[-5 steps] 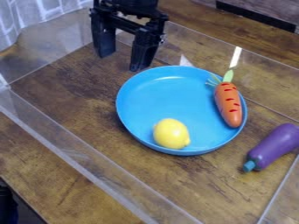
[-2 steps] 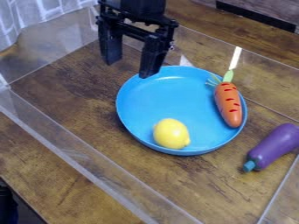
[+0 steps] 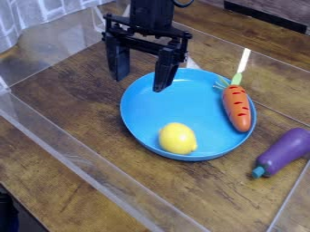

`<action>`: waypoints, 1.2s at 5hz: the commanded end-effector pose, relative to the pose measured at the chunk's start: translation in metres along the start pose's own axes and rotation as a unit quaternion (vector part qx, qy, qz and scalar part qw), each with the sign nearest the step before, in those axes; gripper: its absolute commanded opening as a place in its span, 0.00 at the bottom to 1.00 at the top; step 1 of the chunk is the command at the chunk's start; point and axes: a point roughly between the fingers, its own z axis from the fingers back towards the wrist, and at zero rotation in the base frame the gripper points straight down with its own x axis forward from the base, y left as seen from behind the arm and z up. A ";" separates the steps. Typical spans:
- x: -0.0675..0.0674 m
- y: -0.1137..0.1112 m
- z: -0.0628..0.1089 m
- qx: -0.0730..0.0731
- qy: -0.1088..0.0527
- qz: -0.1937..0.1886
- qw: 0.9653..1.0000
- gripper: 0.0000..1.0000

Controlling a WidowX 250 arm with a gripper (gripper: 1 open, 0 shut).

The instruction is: Move the carrot to the left side

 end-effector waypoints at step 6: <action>0.009 -0.049 -0.039 -0.128 -0.037 0.261 0.956 1.00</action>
